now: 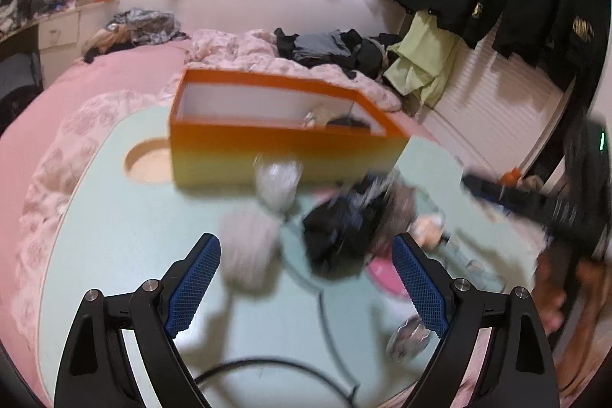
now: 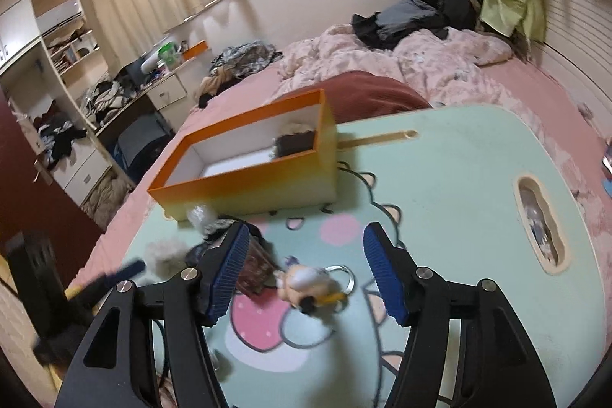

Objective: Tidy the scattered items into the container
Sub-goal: 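Lower the round silver piece onto the table and open the right gripper, then reach into the box and grasp the black-and-red pouch with the left gripper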

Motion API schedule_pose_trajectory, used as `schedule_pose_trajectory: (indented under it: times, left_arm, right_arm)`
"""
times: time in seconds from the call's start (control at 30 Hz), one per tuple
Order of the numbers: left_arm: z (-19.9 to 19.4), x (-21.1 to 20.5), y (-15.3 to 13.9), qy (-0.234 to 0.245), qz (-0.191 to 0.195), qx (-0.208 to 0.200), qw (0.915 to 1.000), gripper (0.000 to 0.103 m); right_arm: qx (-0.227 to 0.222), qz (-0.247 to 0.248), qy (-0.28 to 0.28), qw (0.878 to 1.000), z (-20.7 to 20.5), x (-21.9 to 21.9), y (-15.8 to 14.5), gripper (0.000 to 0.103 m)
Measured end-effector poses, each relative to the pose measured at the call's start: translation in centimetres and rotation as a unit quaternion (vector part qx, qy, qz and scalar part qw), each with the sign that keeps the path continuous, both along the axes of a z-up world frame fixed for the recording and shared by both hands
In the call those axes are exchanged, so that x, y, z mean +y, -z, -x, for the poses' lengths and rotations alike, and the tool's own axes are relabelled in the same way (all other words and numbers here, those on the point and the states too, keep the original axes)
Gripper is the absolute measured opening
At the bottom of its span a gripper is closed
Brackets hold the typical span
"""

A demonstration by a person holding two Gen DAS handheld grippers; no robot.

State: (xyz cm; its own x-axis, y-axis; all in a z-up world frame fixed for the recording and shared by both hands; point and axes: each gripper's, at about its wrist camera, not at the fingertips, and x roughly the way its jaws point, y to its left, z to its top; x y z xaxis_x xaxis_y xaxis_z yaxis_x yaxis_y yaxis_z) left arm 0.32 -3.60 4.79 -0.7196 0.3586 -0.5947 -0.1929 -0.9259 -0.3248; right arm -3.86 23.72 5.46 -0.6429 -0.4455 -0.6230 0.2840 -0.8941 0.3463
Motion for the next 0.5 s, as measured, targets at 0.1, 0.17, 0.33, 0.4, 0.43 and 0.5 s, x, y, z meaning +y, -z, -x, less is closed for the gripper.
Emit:
schedule_pose_trajectory:
  times: [0.1,0.17,0.33,0.4,0.43,0.5]
  left_arm:
    - [2.0,0.2,-2.4,0.015,-0.022,0.0,0.9996,0.091]
    - [3.5,1.1,-4.4,0.019,-0.001,0.011,0.9998,0.091]
    - [8.5,4.5,-7.2,0.046,0.062,-0.031,0.9965,0.091]
    - [11.1,5.7,-7.4,0.062,0.066,-0.067,0.9937,0.091]
    - [12.2,6.2,-7.3,0.065,0.07,-0.081,0.9922,0.09]
    - [14.6,7.3,-6.7,0.061,0.084,-0.105,0.989,0.087]
  right_arm:
    - [-0.005,0.012,0.009,1.0,0.0,0.8,0.4,0.063]
    - [-0.005,0.016,0.011,1.0,0.0,1.2,0.4,0.063]
    - [0.001,0.02,0.007,1.0,-0.4,1.6,0.2,0.063]
    - [0.001,0.022,0.006,1.0,-0.5,1.7,0.4,0.063]
    - [0.0,0.024,0.006,1.0,-0.6,1.8,0.5,0.063]
    - [-0.001,0.026,0.007,1.0,-0.5,2.1,0.7,0.063]
